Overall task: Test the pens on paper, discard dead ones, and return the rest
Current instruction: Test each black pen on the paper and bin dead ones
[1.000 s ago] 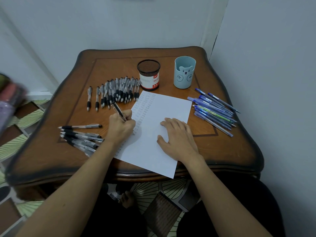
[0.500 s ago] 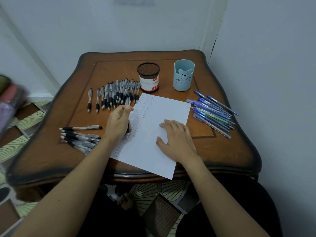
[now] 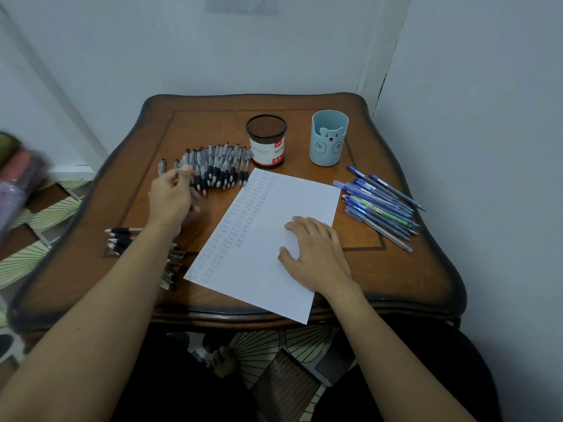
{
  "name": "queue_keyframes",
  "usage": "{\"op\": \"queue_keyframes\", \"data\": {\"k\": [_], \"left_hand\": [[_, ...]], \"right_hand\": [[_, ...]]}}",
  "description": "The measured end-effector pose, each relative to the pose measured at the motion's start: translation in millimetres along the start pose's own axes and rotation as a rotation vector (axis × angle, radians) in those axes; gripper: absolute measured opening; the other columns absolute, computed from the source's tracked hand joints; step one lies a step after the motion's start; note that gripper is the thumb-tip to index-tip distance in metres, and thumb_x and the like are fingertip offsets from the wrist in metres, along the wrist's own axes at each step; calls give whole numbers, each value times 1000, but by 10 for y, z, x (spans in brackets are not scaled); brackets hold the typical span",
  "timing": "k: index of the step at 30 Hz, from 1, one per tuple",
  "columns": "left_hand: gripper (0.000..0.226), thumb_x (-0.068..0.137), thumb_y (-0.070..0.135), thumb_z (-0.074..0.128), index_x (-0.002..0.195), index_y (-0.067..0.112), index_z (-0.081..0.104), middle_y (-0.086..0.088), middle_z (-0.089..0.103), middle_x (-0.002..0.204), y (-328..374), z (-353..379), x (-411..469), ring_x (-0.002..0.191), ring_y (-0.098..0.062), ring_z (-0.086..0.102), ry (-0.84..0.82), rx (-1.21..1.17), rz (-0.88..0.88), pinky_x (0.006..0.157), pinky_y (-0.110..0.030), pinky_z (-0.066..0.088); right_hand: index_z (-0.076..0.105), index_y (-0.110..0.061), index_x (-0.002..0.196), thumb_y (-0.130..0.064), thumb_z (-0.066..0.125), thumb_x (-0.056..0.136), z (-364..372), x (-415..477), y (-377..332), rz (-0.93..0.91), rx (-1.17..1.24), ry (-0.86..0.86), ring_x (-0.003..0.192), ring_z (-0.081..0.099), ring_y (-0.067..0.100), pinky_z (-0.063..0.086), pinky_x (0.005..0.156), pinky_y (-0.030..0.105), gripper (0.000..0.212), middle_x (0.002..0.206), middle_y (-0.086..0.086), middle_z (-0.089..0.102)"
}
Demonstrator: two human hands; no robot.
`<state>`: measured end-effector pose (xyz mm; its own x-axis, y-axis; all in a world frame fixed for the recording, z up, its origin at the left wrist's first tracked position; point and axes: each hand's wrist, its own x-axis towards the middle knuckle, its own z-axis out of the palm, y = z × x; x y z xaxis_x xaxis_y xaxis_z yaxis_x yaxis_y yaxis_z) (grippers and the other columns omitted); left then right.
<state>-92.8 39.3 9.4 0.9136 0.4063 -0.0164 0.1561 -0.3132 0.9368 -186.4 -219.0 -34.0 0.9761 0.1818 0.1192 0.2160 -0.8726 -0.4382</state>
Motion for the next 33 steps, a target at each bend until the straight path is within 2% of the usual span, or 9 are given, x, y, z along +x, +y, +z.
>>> {"op": "queue_keyframes", "data": {"k": [3, 7, 10, 15, 21, 25, 28, 31, 33], "left_hand": [[38, 108, 38, 37, 97, 15, 65, -6, 63, 87, -33, 9, 127, 75, -20, 56, 141, 237, 0, 70, -35, 49], [43, 97, 13, 43, 136, 6, 59, -17, 55, 138, -82, 17, 239, 119, -32, 57, 134, 330, -77, 103, -48, 49], [51, 89, -4, 50, 140, -3, 51, -21, 38, 150, -65, 41, 264, 134, -38, 45, 86, 409, -84, 112, -49, 41], [70, 90, -11, 55, 155, 8, 35, -20, 34, 154, 1, 85, 241, 140, -38, 38, 113, 469, -48, 114, -44, 39], [63, 94, -5, 54, 153, 13, 41, -17, 40, 151, -28, 5, 120, 140, -34, 39, 103, 453, 51, 116, -44, 36], [40, 94, 2, 57, 133, 9, 61, -16, 55, 132, -108, -120, -30, 118, -28, 54, 94, 503, 186, 103, -38, 46], [20, 95, 6, 57, 109, 12, 69, -9, 60, 115, -154, -219, -173, 85, -14, 54, -46, 620, 225, 75, -25, 47], [15, 92, 9, 58, 91, 22, 67, -6, 55, 114, -201, -277, -345, 107, -24, 51, -199, 756, 282, 95, -45, 46], [18, 90, 12, 58, 98, 22, 70, -7, 54, 117, -254, -305, -431, 120, -31, 44, -202, 824, 307, 106, -53, 37]], "right_hand": [[44, -27, 142, -46, 47, 98, 2, 0, 0, -2, 3, 6, 142, 27, 11, 11, 120, 37, 48, 153, -8, 38], [43, -28, 143, -47, 46, 98, 4, 1, -2, -2, 0, 0, 143, 25, 10, 10, 120, 38, 49, 154, -8, 37], [43, -28, 143, -46, 47, 98, 4, 1, 5, -4, 1, 2, 143, 25, 10, 9, 120, 37, 49, 154, -8, 36], [42, -28, 144, -47, 46, 99, 8, 3, 8, 0, -3, -7, 144, 23, 10, 9, 120, 37, 50, 155, -9, 35], [40, -28, 146, -48, 45, 99, 18, 10, 23, -1, -5, -25, 146, 22, 12, 7, 122, 39, 51, 157, -8, 33], [39, -29, 147, -48, 46, 99, 11, 9, 34, 5, 4, -46, 148, 18, 11, 4, 122, 38, 52, 158, -9, 31], [38, -30, 148, -47, 47, 99, -4, 18, 36, 12, 16, -60, 148, 17, 11, 3, 122, 37, 53, 159, -9, 30], [38, -29, 148, -47, 47, 99, -19, 27, 34, 11, 13, -80, 148, 16, 11, 2, 122, 36, 53, 160, -9, 29], [37, -29, 149, -47, 46, 99, -32, 35, 39, 7, 6, -97, 149, 16, 12, 2, 122, 37, 54, 160, -9, 28]]}}
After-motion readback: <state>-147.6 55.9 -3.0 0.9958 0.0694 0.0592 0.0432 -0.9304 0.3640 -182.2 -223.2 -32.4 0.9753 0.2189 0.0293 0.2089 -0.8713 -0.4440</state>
